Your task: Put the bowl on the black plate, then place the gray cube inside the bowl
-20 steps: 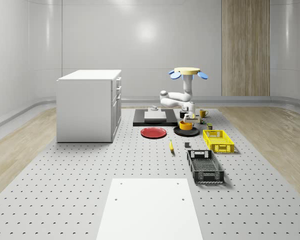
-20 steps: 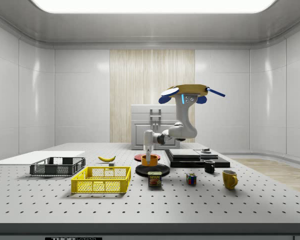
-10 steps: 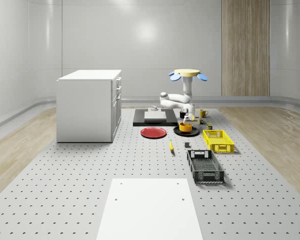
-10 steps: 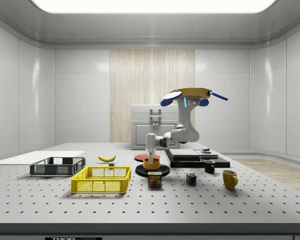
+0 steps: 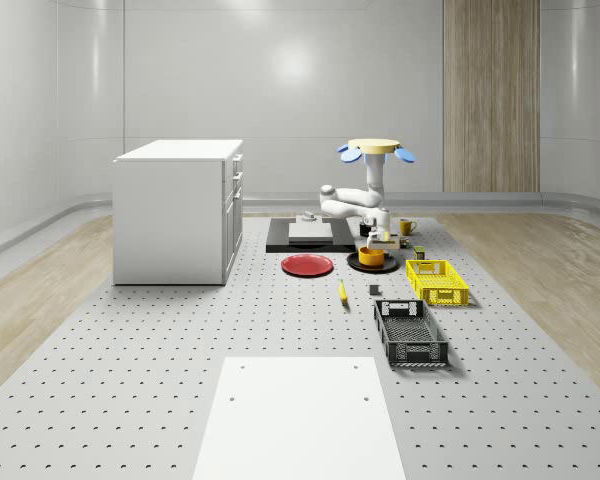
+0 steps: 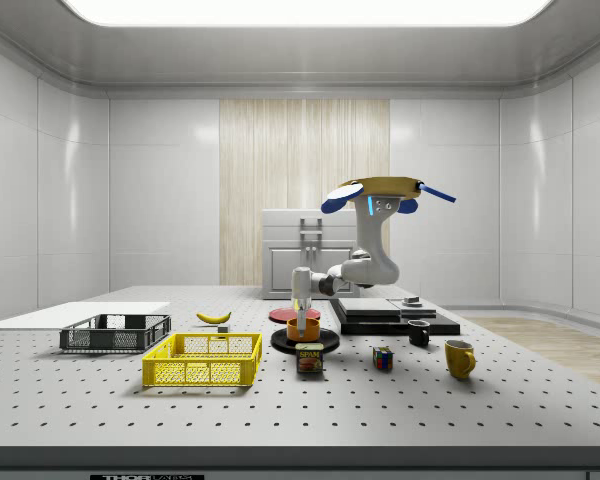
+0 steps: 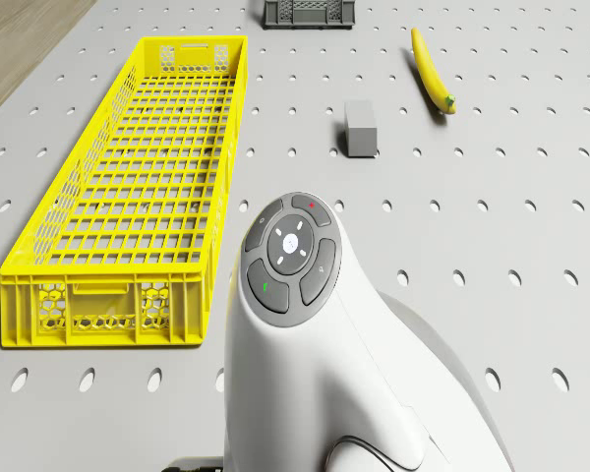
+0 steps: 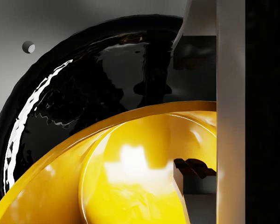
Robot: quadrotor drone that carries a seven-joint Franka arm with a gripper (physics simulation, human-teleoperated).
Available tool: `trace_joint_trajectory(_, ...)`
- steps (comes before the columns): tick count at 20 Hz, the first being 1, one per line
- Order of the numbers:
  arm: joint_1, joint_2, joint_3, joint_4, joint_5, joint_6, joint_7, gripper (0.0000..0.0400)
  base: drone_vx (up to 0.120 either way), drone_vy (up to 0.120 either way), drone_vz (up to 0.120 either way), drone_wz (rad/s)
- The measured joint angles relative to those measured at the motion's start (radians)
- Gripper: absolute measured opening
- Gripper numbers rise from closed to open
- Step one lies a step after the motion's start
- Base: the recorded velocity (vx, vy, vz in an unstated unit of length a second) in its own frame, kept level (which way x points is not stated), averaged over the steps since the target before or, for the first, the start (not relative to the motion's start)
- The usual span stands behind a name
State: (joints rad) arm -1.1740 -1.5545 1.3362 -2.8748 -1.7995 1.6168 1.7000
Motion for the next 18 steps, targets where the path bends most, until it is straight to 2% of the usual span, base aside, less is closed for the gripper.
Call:
trace_joint_trajectory(4, 0.0, -0.001, 0.0, 0.0, 0.0, 0.0, 0.0, 0.0368, 0.0, 0.0, 0.1, 0.0)
trace_joint_trajectory(6, 0.0, -0.001, 0.0, 0.0, 0.0, 0.001, 0.0, 0.0381, 0.0, 0.0, 0.12, 0.0)
trace_joint_trajectory(9, 0.0, -0.001, 0.0, 0.0, 0.0, 0.001, 0.0, 0.0391, 0.107, -0.093, 0.12, 0.0)
trace_joint_trajectory(18, -0.001, -0.002, 0.0, 0.0, 0.001, 0.002, 0.0, 0.0399, 0.12, -0.12, 0.0, 0.0)
